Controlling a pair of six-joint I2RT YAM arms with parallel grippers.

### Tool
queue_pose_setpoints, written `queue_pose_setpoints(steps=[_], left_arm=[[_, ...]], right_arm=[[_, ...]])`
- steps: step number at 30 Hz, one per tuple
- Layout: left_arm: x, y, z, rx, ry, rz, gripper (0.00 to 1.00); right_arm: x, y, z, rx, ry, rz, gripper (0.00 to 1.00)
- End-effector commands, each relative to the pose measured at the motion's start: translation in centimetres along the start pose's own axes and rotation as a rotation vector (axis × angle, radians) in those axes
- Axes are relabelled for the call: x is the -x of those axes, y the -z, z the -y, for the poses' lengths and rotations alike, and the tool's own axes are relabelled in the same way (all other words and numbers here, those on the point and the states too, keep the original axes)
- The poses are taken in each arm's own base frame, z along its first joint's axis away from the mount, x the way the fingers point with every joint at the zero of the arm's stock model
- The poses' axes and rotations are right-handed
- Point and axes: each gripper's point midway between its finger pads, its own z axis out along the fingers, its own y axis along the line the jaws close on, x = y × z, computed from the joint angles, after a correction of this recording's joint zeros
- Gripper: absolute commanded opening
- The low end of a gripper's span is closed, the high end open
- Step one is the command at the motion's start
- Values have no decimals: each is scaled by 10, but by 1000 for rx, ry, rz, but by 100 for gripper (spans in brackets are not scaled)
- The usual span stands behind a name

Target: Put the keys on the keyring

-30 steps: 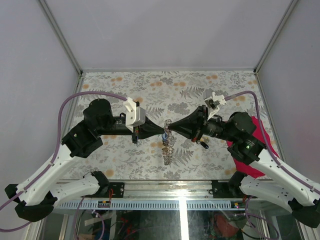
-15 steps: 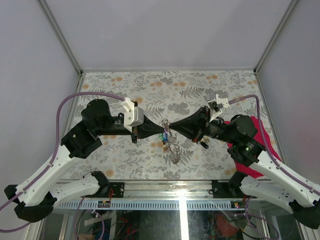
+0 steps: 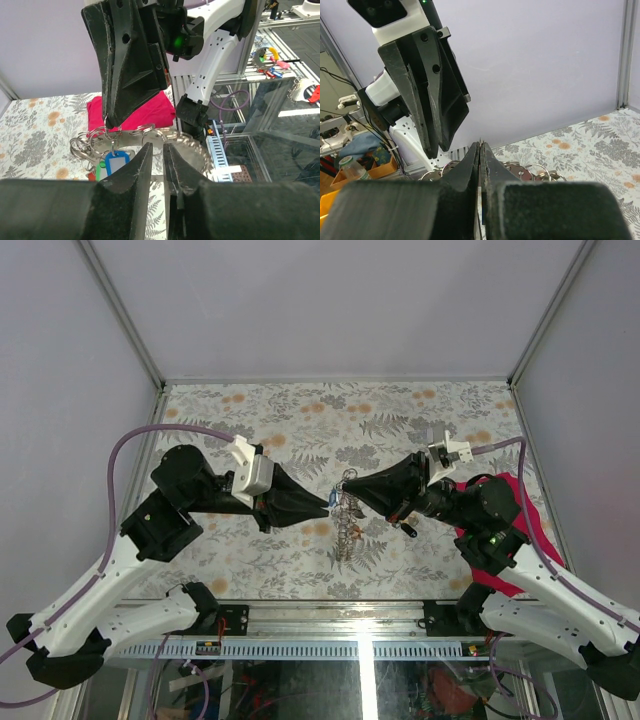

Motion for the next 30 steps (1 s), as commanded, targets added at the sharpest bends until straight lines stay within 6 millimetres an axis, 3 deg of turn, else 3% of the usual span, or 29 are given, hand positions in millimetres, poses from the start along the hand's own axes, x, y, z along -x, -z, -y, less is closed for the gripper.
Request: queue_pose_setpoints(steps=[1,11,30], left_arm=[[22,-1,9,-38,-32,79,17],[40,4,-18,146,-6,202,26],[16,-12,2,-40,69,161,29]], right_arm=[[44,2,-18,54,96,159,0],[39,9,-41,186,189,140,0],[46,11,-55,250,233,139,0]])
